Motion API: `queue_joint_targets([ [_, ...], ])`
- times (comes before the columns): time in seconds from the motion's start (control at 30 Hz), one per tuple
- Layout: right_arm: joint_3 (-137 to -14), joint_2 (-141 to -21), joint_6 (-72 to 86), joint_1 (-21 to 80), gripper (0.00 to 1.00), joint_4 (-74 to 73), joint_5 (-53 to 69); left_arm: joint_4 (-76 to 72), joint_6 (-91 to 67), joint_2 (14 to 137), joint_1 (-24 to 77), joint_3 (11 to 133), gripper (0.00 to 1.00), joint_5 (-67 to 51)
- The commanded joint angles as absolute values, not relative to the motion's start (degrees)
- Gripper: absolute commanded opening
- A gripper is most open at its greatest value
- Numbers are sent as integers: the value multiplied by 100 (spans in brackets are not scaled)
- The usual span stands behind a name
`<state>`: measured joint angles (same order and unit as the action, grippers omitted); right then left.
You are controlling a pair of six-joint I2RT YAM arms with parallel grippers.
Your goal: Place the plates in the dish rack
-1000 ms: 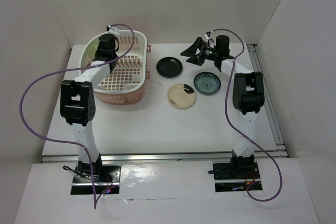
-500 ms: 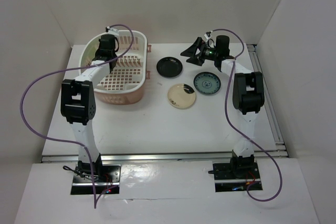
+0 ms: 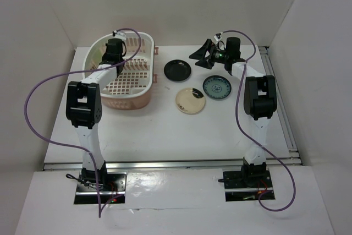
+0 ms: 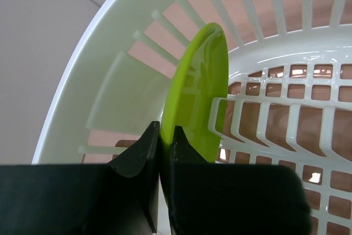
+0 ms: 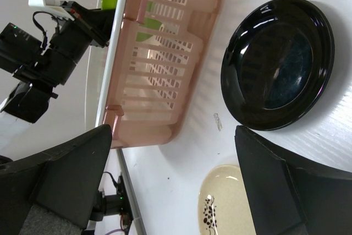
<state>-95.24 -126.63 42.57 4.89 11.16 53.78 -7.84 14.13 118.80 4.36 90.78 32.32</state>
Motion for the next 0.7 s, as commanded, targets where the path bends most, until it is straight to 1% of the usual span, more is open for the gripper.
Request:
queue_joint_targets([
  [0.0, -9545, -12560, 4228, 483, 100, 1389, 5405, -1028, 1301, 11900, 387, 9281, 0, 3331],
  [0.1, -9545, -12560, 4228, 483, 100, 1389, 5405, -1028, 1301, 11900, 387, 9281, 0, 3331],
  [0.17, -9545, -12560, 4228, 483, 100, 1389, 5405, -976, 1248, 11900, 387, 9281, 4, 3331],
  [0.2, -9545, -12560, 4228, 483, 100, 1389, 5405, -976, 1248, 11900, 387, 9229, 8, 3383],
  [0.23, -9545, -12560, 4228, 483, 100, 1389, 5405, -976, 1196, 11900, 387, 9229, 18, 3384],
  [0.3, -9545, -12560, 4228, 483, 100, 1441, 5405, -976, 1195, 11900, 387, 9229, 31, 3480],
  [0.33, -9545, -12560, 4228, 483, 100, 1441, 5405, -1028, 1143, 11900, 387, 9229, 33, 3533],
  [0.43, -9492, -12507, 4228, 483, 100, 1441, 5405, -1028, 1143, 11900, 335, 9229, 34, 3533],
  [0.5, -9492, -12507, 4280, 483, 100, 1494, 5405, -1028, 1090, 11900, 334, 9229, 37, 3533],
  [0.67, -9492, -12507, 4332, 483, 100, 1546, 5458, -1028, 1037, 11848, 281, 9229, 37, 3595],
])
